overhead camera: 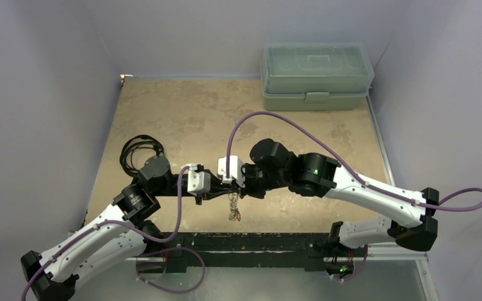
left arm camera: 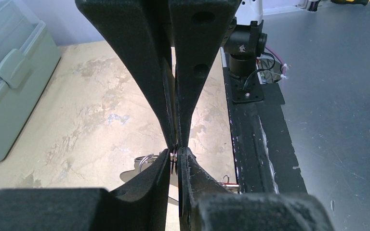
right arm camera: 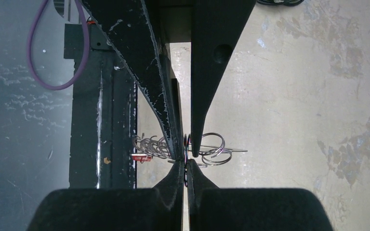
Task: Put the keys on the keyring
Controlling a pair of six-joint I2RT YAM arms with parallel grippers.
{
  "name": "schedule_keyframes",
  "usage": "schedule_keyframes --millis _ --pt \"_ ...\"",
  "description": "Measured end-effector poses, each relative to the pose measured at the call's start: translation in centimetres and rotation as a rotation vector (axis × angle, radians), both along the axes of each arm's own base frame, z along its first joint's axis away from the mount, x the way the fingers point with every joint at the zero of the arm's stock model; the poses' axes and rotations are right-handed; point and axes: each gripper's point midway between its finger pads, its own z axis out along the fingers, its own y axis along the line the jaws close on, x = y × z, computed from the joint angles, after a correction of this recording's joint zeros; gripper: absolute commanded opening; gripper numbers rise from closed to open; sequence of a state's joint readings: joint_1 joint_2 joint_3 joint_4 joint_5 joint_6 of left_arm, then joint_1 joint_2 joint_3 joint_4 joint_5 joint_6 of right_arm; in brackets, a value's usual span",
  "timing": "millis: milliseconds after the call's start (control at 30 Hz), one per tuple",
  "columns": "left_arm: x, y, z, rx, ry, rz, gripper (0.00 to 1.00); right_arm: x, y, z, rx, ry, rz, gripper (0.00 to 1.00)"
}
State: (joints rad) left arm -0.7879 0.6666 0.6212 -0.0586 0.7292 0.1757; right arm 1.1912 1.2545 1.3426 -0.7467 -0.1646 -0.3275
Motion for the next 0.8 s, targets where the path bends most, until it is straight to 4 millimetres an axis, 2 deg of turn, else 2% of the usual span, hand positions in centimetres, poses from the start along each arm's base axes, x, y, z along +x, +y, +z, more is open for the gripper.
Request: schedule_keyframes --millis 100,233,467,533,633,700,800 --pt "0.0 0.0 0.0 0.0 0.0 0.0 0.11 -0.1 0.0 0.0 0.002 0.002 0.005 0.0" --pt "0.0 -0.1 0.0 -0.002 -0.001 -0.003 0.0 -0.1 0.0 0.1 0.003 0.0 0.007 0.0" --pt "-0.1 -0.1 0.3 -0.01 -0.008 -0.011 0.0 -0.2 0.0 0.4 0.016 -0.005 0.012 0.0" --pt "-0.2 0.0 0.6 -0.021 -0.02 -0.011 0.0 -0.2 0.0 0.8 0.03 -0.01 0.013 0.18" --pt "-0.4 0.2 1.2 -0.038 -0.037 -0.01 0.0 -0.2 0.0 1.8 0.07 -0.024 0.01 0.36" --pt "-0.5 0.4 1.4 -0.043 -0.042 -0.007 0.0 -0.2 -0.2 2.8 0.112 -0.041 0.006 0.44" --pt "-0.6 0.6 1.8 -0.057 -0.057 -0.001 0.0 -0.4 -0.8 4.4 0.178 -0.065 0.002 0.49"
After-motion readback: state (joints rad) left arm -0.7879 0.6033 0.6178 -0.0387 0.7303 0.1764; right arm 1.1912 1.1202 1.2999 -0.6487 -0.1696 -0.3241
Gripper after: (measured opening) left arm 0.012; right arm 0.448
